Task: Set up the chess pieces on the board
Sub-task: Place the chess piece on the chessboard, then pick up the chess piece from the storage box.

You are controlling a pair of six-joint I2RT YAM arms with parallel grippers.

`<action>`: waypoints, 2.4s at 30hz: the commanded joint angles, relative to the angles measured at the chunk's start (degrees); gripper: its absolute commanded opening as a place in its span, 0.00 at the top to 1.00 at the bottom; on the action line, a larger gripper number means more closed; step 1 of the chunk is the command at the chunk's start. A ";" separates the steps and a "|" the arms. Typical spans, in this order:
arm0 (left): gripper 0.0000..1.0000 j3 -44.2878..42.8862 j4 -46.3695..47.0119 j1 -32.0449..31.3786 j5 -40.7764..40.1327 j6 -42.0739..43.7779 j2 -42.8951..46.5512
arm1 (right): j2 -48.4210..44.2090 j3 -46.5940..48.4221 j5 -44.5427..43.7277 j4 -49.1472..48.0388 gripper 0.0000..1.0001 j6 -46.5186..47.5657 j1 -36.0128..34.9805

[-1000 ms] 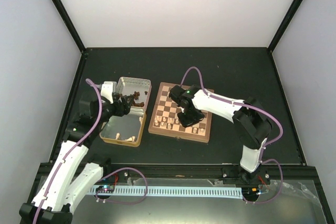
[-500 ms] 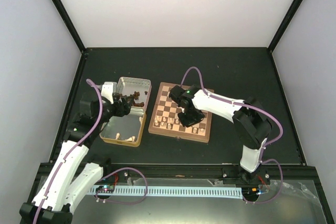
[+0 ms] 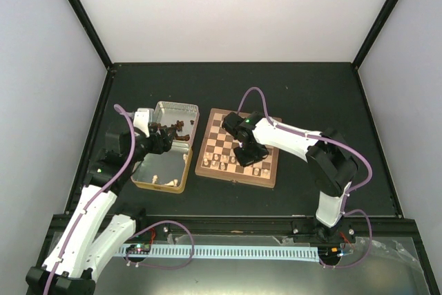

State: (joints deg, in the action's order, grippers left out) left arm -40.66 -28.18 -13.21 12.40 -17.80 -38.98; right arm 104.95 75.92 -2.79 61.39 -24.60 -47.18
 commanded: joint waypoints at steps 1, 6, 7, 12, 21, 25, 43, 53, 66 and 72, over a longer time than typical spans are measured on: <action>0.24 0.09 1.53 -0.32 0.23 -0.39 0.66 | -0.24 0.13 -2.36 -2.01 0.90 -1.02 0.32; 0.24 0.18 1.54 -0.32 0.25 -0.49 0.66 | -0.69 -0.63 -2.46 -3.37 0.89 -1.22 0.25; 0.24 0.19 1.57 -0.32 0.14 -0.53 0.66 | -0.64 -0.68 -2.57 -3.38 0.89 -1.30 0.30; 0.24 0.50 1.47 -0.34 0.21 -0.93 0.57 | -0.90 -0.95 -2.87 -2.97 0.83 -1.70 0.28; 0.24 2.69 1.05 -0.32 -0.78 -4.25 0.07 | -5.24 -0.15 -5.08 -2.01 0.73 -3.83 0.26; 0.24 5.60 -0.30 -0.30 -1.33 -9.65 -0.68 | -11.08 -0.77 -10.63 -4.78 0.70 -7.83 0.30; 0.61 13.69 11.34 -0.21 6.79 -18.81 -16.61 | -18.33 -1.86 -12.88 -7.96 0.68 -11.85 0.26; 0.69 11.10 13.50 -0.23 9.58 -18.07 -30.59 | -17.77 -1.72 -12.34 -8.04 0.68 -11.44 0.30; 0.75 8.37 11.76 -0.34 9.94 -14.96 -39.18 | -16.96 -1.78 -10.59 -7.99 0.69 -12.17 0.29; 0.82 7.00 6.03 -0.50 0.93 -14.18 -38.29 | -16.83 -2.53 -9.86 -8.42 0.68 -12.30 0.32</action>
State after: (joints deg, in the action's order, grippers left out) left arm -31.62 -17.37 -13.26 20.53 -33.45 -78.00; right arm 87.83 74.26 -13.13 53.93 -36.18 -47.16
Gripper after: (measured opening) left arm 0.182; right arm 0.315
